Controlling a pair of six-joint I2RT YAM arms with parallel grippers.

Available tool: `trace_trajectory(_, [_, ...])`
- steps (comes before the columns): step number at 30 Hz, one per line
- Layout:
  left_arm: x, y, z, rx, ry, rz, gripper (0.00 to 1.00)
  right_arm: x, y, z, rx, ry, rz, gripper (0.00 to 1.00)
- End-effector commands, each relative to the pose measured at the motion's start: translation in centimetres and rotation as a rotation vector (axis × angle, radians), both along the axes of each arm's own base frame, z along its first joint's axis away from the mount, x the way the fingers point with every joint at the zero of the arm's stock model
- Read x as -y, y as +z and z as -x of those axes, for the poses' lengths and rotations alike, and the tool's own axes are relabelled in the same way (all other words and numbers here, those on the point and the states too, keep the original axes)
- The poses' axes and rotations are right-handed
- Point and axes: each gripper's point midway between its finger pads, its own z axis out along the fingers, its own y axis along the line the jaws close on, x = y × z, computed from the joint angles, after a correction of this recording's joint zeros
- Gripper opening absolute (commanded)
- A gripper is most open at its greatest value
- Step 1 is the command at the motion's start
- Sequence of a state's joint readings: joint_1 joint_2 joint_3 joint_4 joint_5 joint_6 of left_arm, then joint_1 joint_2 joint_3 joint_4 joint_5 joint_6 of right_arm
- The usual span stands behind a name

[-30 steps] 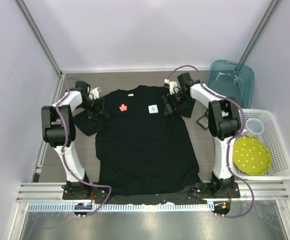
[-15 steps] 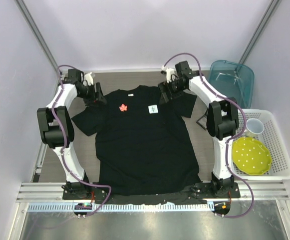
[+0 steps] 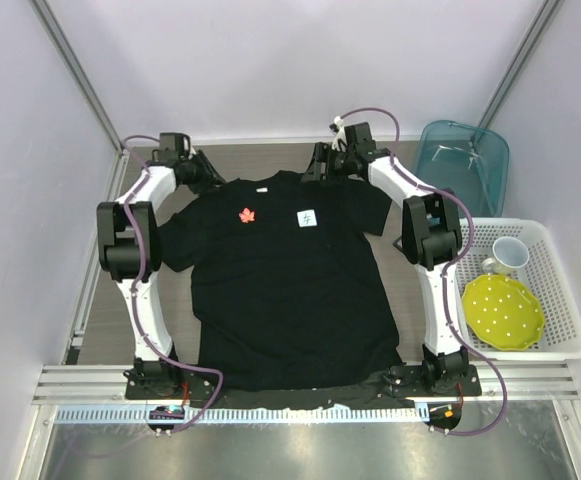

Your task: Pin the brooch onto the clothing

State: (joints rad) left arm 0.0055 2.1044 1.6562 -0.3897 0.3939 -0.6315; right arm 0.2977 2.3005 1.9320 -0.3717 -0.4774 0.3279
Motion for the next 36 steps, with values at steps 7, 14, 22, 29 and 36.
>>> trace_trajectory(7, [2.4,-2.6,-2.7,-0.027,0.181,-0.005,0.26,-2.0,-2.0,-3.6,-0.047,-0.179,-0.116,0.49])
trace_trajectory(14, [3.6,-5.4,-3.7,-0.062,0.220,0.014,0.27,-1.0,-5.2,-4.0,-0.086,-0.234,-0.076,0.47])
trace_trajectory(22, [4.7,-7.3,-6.8,-0.025,0.202,0.048,0.26,2.5,-7.3,-5.3,-0.132,-0.326,-0.070,0.47])
trace_trajectory(29, [5.3,-6.3,-8.7,0.070,0.135,0.016,0.28,4.2,-6.4,-7.5,-0.084,-0.341,-0.092,0.50])
trace_trajectory(36, [6.2,-0.1,-10.7,0.276,-0.022,-0.031,0.38,2.9,-0.5,-9.3,0.057,-0.246,-0.172,0.66])
